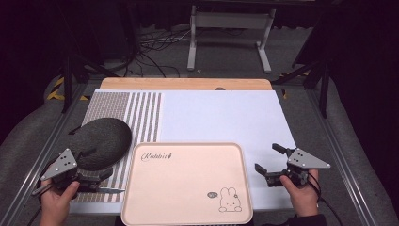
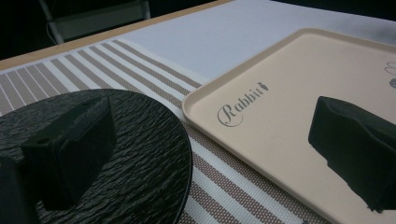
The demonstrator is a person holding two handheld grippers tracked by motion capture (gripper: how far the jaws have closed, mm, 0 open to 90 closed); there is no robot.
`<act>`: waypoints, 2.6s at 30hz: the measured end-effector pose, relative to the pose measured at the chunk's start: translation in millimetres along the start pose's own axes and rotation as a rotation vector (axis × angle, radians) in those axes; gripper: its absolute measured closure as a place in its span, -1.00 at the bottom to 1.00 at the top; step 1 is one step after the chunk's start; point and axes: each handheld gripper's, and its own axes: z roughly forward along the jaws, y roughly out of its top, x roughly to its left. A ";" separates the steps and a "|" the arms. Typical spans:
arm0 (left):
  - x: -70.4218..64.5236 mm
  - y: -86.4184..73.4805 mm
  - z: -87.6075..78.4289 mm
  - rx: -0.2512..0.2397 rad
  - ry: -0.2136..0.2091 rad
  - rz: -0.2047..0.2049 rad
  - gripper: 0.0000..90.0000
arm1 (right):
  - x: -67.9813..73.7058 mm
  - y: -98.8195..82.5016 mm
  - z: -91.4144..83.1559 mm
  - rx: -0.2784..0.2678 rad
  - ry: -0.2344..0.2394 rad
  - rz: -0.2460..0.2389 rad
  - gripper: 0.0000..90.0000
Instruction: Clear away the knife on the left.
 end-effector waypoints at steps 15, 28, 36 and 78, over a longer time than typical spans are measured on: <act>3.8 0.2 -2.0 0.004 -0.009 -0.008 -0.96 | -0.6 -0.9 1.3 -0.015 0.019 0.019 -0.97; 5.6 1.6 -0.1 0.020 0.000 -0.019 -0.97 | -0.9 -0.5 4.5 -0.029 0.023 0.038 -0.95; 11.1 18.7 -3.7 0.103 -0.074 0.027 -0.94 | -2.2 -0.1 8.4 -0.033 0.024 0.058 -0.94; 12.2 39.5 -19.4 0.644 -0.196 0.332 -0.69 | -3.4 -2.1 10.0 -0.014 0.048 0.073 -0.92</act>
